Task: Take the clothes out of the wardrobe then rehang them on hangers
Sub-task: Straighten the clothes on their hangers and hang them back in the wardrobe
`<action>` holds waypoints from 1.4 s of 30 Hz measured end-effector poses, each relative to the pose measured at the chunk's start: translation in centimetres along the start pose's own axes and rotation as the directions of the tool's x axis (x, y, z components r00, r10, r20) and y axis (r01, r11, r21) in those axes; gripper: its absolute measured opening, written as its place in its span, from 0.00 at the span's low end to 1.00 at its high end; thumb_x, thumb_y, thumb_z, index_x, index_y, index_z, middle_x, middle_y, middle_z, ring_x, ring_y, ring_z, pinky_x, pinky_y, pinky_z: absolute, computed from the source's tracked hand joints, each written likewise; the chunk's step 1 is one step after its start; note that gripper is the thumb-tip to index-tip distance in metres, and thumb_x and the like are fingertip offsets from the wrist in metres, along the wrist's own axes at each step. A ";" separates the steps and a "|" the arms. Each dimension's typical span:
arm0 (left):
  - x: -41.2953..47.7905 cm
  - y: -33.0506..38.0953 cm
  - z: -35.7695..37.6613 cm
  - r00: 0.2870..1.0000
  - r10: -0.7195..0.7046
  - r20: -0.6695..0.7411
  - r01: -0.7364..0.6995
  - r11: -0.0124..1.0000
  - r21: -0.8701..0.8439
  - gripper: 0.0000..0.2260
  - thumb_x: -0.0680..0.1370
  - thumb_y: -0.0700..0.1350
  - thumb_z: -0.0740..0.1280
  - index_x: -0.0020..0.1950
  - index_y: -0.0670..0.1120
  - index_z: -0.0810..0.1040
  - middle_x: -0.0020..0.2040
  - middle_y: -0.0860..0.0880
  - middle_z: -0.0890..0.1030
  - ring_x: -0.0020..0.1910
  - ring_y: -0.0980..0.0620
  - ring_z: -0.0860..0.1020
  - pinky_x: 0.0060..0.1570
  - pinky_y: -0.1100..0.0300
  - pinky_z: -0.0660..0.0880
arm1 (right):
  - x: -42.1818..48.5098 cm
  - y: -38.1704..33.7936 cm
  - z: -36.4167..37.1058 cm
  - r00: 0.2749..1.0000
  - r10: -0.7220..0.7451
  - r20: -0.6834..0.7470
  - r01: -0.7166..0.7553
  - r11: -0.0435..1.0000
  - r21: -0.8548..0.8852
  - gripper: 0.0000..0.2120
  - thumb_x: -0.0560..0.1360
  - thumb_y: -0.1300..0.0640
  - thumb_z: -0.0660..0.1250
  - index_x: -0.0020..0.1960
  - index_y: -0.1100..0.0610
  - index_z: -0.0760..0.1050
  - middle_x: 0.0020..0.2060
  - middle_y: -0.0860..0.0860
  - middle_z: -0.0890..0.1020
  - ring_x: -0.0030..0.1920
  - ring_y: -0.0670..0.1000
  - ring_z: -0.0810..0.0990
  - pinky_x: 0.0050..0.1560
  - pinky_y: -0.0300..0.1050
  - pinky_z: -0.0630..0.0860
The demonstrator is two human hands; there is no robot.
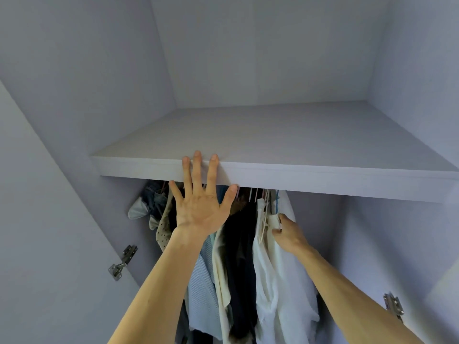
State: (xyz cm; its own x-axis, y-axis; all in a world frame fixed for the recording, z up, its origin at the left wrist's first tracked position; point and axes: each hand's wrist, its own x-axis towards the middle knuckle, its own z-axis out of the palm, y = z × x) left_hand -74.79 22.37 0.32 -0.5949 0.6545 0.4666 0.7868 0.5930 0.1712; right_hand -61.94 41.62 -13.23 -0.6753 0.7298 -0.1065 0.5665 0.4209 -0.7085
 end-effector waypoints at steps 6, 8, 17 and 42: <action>-1.4 0.2 -2.2 1.000 0.018 0.018 -0.017 1.000 -0.016 0.36 0.80 0.64 0.54 0.78 0.62 0.32 0.81 0.54 0.35 0.80 0.49 0.37 0.74 0.35 0.41 | -4.1 1.5 1.9 0.992 0.077 -0.097 -0.064 0.990 0.124 0.28 0.80 0.62 0.59 0.79 0.57 0.57 0.71 0.57 0.72 0.68 0.59 0.73 0.68 0.53 0.72; -3.5 0.0 -2.8 0.996 0.002 0.089 0.001 0.999 -0.032 0.35 0.81 0.61 0.57 0.79 0.62 0.35 0.81 0.54 0.37 0.80 0.49 0.40 0.75 0.36 0.41 | -6.5 2.3 2.7 0.991 0.098 -0.095 -0.085 0.988 0.130 0.30 0.80 0.62 0.60 0.79 0.55 0.55 0.74 0.56 0.68 0.71 0.58 0.71 0.69 0.52 0.71; -25.9 -8.7 -5.0 0.810 -0.361 0.463 0.349 0.930 0.115 0.30 0.82 0.56 0.57 0.81 0.62 0.46 0.82 0.53 0.40 0.81 0.49 0.40 0.77 0.38 0.42 | -19.9 -3.5 9.2 0.950 -0.303 0.071 0.285 0.938 0.197 0.19 0.82 0.52 0.62 0.72 0.48 0.71 0.70 0.44 0.73 0.71 0.46 0.71 0.69 0.38 0.65; -106.7 26.4 -26.1 -0.748 -0.648 -0.145 0.662 -0.743 -0.094 0.27 0.82 0.57 0.58 0.81 0.56 0.55 0.81 0.53 0.56 0.79 0.49 0.56 0.74 0.46 0.59 | -88.0 -7.2 27.5 -0.798 -0.320 0.511 0.573 -0.141 0.807 0.18 0.81 0.45 0.61 0.71 0.38 0.70 0.74 0.40 0.68 0.76 0.45 0.61 0.74 0.46 0.63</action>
State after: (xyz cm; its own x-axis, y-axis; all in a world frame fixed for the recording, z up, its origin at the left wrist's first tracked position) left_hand 13.72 -44.05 -22.27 -0.0412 -0.9417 -0.3339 -0.9634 -0.0511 0.2632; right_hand -19.60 -40.44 -17.92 0.1161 -0.9922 -0.0445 -0.8481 -0.0757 -0.5244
